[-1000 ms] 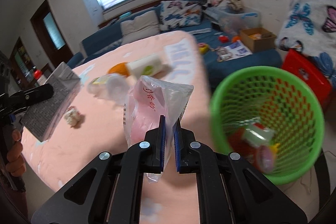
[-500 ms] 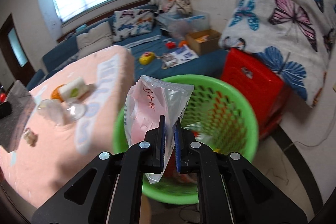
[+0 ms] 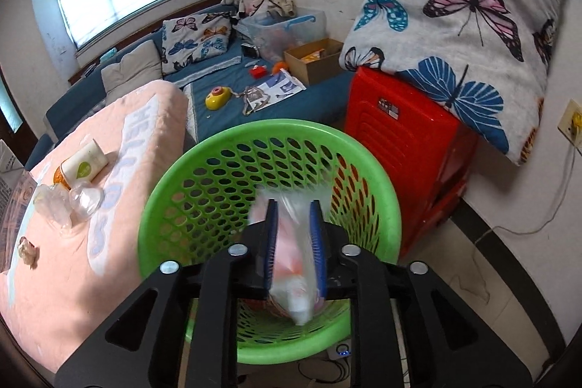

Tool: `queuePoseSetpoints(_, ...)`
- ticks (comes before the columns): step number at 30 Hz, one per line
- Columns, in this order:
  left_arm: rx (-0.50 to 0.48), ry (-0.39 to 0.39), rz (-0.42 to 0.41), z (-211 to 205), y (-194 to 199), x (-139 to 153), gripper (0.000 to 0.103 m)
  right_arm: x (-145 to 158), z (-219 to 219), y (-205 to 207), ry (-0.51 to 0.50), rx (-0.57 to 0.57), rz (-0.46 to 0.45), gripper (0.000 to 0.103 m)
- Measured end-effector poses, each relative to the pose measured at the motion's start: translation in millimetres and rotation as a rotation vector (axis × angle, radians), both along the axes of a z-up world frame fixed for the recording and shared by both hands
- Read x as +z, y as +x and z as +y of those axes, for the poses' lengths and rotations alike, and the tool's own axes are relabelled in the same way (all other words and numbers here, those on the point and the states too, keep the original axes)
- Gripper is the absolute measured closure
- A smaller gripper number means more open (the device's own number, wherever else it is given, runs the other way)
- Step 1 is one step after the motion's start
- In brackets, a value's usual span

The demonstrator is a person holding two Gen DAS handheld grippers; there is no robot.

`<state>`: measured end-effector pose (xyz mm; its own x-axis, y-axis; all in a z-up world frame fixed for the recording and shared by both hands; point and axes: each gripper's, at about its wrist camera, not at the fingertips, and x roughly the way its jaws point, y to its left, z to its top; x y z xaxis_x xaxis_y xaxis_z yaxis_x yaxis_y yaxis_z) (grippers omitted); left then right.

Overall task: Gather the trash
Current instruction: 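Carry the pink bag and milk carton to the green basket and release both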

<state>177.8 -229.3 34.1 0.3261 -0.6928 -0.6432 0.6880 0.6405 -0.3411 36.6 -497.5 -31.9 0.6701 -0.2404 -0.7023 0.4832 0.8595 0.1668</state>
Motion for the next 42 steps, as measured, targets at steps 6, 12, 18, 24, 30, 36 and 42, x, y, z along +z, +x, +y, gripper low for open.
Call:
queuePoseSetpoints(6,-0.038,-0.001,0.005,-24,-3,1,0.038,5,-2,-11,0.004,-0.016,-0.018,0.066)
queuePoseSetpoints(12,-0.069,0.001,-0.011,-51,-7,-1,0.038,12,2,-25,0.001,-0.008,-0.051,0.048)
queuePoseSetpoints(18,-0.089,0.016,-0.037,-81,-8,-8,0.038,18,9,-38,0.004,0.006,-0.078,0.038)
queuePoseSetpoints(24,-0.106,0.037,-0.022,-108,-2,-23,0.038,18,15,-49,-0.001,0.015,-0.084,0.034)
queuePoseSetpoints(30,-0.115,0.062,0.022,-126,4,-42,0.038,12,14,-58,0.003,0.009,-0.08,0.033)
queuePoseSetpoints(36,-0.12,0.078,0.046,-140,6,-52,0.038,9,11,-65,0.016,-0.004,-0.08,0.032)
queuePoseSetpoints(42,-0.128,0.078,0.055,-145,5,-57,0.03,8,10,-68,0.019,-0.007,-0.082,0.032)
